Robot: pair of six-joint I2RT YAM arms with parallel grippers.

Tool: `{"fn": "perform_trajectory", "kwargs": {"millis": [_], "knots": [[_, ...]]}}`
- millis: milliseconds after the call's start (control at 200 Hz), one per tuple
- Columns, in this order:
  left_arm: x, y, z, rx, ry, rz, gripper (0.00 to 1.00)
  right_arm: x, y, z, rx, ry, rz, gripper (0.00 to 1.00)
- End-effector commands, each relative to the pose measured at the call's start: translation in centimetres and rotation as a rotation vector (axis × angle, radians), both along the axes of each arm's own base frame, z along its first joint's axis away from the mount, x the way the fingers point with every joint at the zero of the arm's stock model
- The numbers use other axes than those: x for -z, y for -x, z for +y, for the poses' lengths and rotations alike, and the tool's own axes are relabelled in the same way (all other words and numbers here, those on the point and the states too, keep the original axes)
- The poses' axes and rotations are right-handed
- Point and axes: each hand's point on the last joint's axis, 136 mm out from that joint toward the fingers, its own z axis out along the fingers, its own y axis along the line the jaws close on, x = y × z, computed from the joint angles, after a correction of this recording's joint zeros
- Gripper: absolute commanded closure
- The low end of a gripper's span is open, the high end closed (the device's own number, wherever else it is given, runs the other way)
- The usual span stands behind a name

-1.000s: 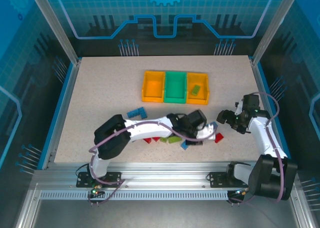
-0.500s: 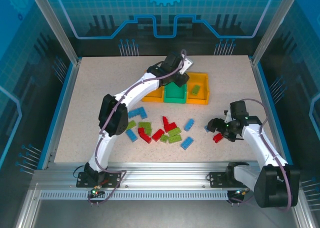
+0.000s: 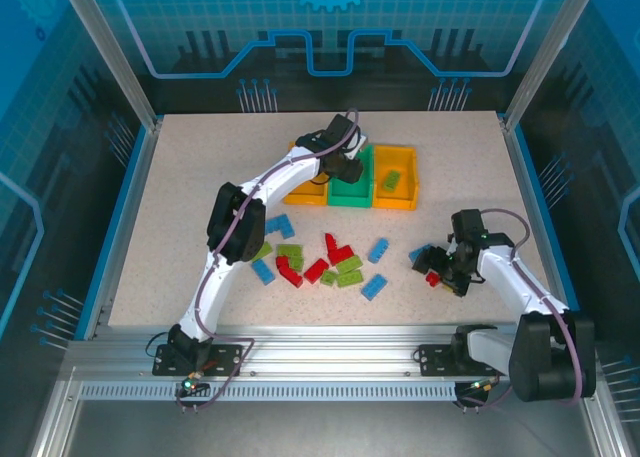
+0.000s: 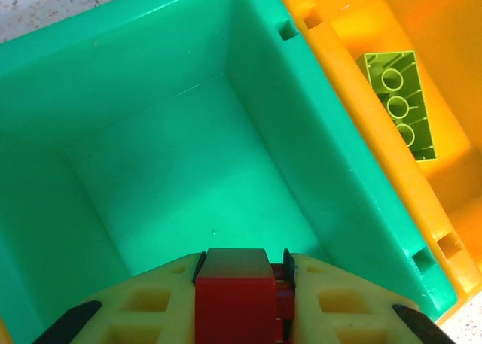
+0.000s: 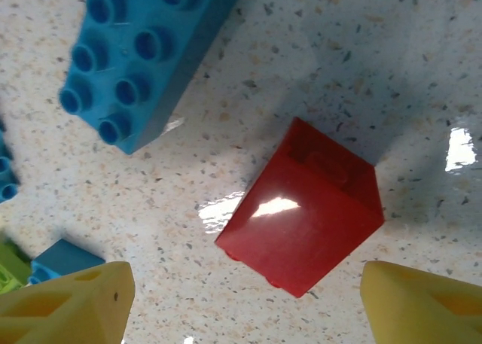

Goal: Sort the legos into containers by color

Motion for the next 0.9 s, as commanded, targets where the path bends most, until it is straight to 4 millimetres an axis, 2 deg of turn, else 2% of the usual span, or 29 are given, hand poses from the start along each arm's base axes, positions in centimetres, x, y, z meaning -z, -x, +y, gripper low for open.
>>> {"fn": "perform_trajectory", "kwargs": {"millis": [0,135,325,410,540,635,700,760,895], "knots": [[0.4,-0.2,0.8,-0.039,-0.010,0.025,0.79,0.3,0.1,-0.3,0.015,0.031,0.036,0.20],[0.7,0.1,1.0,-0.042,-0.013,0.040,0.71,0.9,-0.2,-0.7,0.031,0.050,0.050,0.22],[-0.3,0.5,0.9,-0.046,0.007,0.022,0.57,1.2,-0.8,-1.2,0.032,0.081,0.047,0.27],[-0.9,0.9,0.7,-0.046,0.013,0.016,0.44,1.3,-1.1,-1.4,0.022,0.097,0.046,0.30],[-2.0,2.1,0.4,-0.030,-0.022,-0.008,0.32,1.4,-1.6,-1.7,-0.001,0.119,0.051,0.37],[-3.4,2.9,0.2,-0.049,0.000,-0.036,0.15,1.5,-1.7,-1.7,-0.013,0.123,0.057,0.47],[-4.8,3.5,0.2,-0.068,0.055,-0.045,0.12,1.4,-1.7,-1.8,-0.016,0.127,0.056,0.54],[-6.1,4.0,0.2,-0.081,0.104,-0.060,0.02,1.1,-1.8,-1.7,-0.016,0.125,0.048,0.62],[-8.7,5.4,0.9,-0.107,0.175,-0.087,0.01,-0.8,-2.0,-1.4,-0.026,0.127,0.004,0.73]]}}
